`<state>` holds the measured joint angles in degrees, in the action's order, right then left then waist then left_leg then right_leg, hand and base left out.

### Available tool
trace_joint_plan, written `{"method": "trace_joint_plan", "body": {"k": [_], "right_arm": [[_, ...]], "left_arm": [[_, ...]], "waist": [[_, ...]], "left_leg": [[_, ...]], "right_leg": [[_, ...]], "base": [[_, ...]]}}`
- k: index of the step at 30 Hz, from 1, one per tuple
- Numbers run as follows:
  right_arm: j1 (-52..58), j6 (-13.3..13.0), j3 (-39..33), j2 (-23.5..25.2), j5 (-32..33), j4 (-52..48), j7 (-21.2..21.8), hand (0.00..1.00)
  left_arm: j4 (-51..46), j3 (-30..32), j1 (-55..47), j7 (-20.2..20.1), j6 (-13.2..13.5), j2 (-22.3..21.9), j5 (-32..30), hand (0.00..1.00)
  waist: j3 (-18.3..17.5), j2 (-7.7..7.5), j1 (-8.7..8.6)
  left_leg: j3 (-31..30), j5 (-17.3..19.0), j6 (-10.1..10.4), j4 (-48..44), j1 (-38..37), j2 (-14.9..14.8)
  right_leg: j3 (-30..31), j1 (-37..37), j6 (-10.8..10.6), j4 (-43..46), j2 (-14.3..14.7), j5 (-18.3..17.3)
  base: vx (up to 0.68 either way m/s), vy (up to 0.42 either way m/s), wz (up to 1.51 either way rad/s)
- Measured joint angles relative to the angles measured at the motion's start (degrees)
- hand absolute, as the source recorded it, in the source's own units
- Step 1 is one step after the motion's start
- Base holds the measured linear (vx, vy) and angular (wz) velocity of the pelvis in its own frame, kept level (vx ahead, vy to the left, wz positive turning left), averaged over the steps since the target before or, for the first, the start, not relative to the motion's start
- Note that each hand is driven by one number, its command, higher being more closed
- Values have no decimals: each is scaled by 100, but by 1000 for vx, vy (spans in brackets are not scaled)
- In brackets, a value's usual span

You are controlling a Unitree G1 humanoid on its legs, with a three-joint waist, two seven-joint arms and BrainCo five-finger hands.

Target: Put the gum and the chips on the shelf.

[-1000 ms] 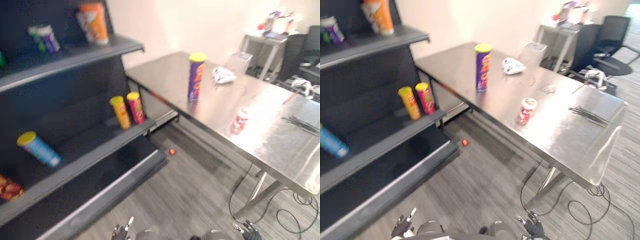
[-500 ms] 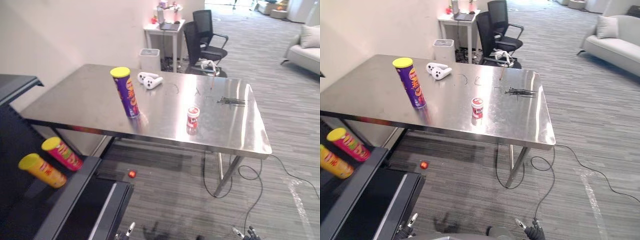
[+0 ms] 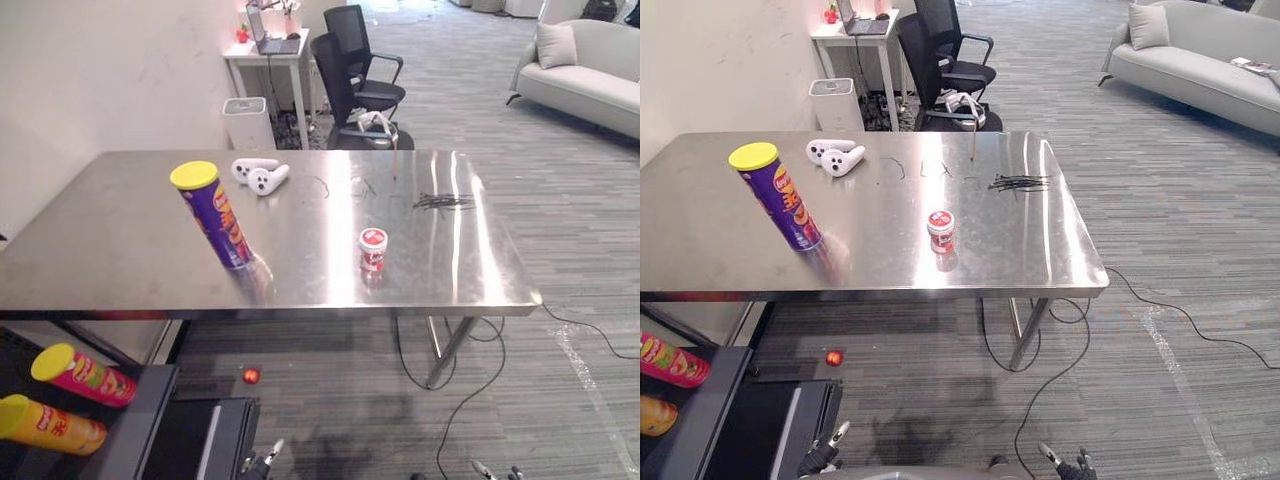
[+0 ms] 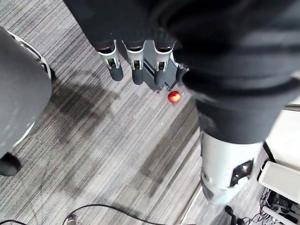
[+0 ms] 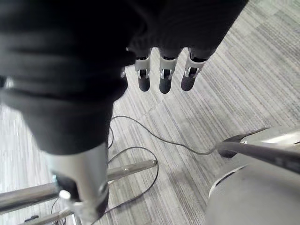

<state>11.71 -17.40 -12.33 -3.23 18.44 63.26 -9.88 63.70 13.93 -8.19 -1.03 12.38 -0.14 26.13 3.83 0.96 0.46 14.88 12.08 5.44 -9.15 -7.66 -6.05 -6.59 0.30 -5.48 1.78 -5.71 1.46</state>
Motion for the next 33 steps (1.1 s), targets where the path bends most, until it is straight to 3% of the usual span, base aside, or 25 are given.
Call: {"method": "trace_joint_plan", "body": {"k": [4, 6, 11, 15, 19, 23, 27, 28, 33], "right_arm": [[-152, 59, -620, 131, 317, -12, -299, 0], [-157, 56, -967, 110, 481, -248, -395, 0], [-270, -150, -1993, -321, 535, -2052, -613, 0], [-351, -401, -2144, -697, 443, -3437, -754, 0], [-705, -388, -1701, -775, 268, -4722, -788, 0], [-871, -217, -942, -838, -249, -5376, -362, 0], [-1041, -157, -260, -955, -726, -5607, 379, 0], [-1058, -143, -119, -1001, -720, -5606, 668, 0], [-1203, -115, 222, -1291, -707, -5582, 1324, 0]], "left_arm": [[-64, 189, -7, 62, -74, 38, -14, 0], [-140, 236, -60, 76, -95, 35, -44, 0], [-493, 431, -382, 67, -172, 41, -72, 0], [-558, 230, -497, 72, -252, 170, -164, 0], [-585, -145, -536, 119, -367, 292, -221, 0], [-706, -288, -551, 211, -421, 314, -225, 0], [-704, -391, -546, 301, -421, 403, -248, 0], [-703, -490, -547, 312, -419, 448, -254, 0], [-664, -510, -554, 324, -413, 483, -256, 0]], "waist": [[39, -158, 122], [42, -153, 134], [-11, -289, 144], [-49, -341, 144], [-139, -266, 142], [-164, -230, 150], [-162, -233, 140], [-161, -237, 140], [-151, -244, 130]], "left_leg": [[-4, 67, -80, -9, -3, -22], [-27, 173, -136, -10, -20, -76], [20, 366, -112, -106, 148, -132], [2, 350, -66, -99, 164, -109], [-18, 283, -118, 7, 149, -99], [-169, 271, -127, 9, 155, 0], [-374, 261, -144, 7, 164, 147], [-488, 259, -147, 2, 167, 188], [-768, 247, -167, -99, 249, 341]], "right_leg": [[-103, 73, -17, -190, -11, 15], [-160, 90, -10, -213, 37, 9], [-406, 85, -5, -433, 9, -38], [-495, 86, -15, -467, -26, 103], [-521, 80, -2, -521, 5, 267], [-525, 107, 3, -617, 18, 275], [-540, 195, -47, -778, -81, 310], [-560, 212, -47, -778, -116, 310], [-627, 262, -52, -777, -267, 314]], "base": [[-96, -18, -1], [-112, -19, 9], [-110, 1, -11], [20, 8, 1], [111, 7, 1], [121, 27, 0], [78, 32, 4], [58, 33, 10], [33, 39, 10]]}}
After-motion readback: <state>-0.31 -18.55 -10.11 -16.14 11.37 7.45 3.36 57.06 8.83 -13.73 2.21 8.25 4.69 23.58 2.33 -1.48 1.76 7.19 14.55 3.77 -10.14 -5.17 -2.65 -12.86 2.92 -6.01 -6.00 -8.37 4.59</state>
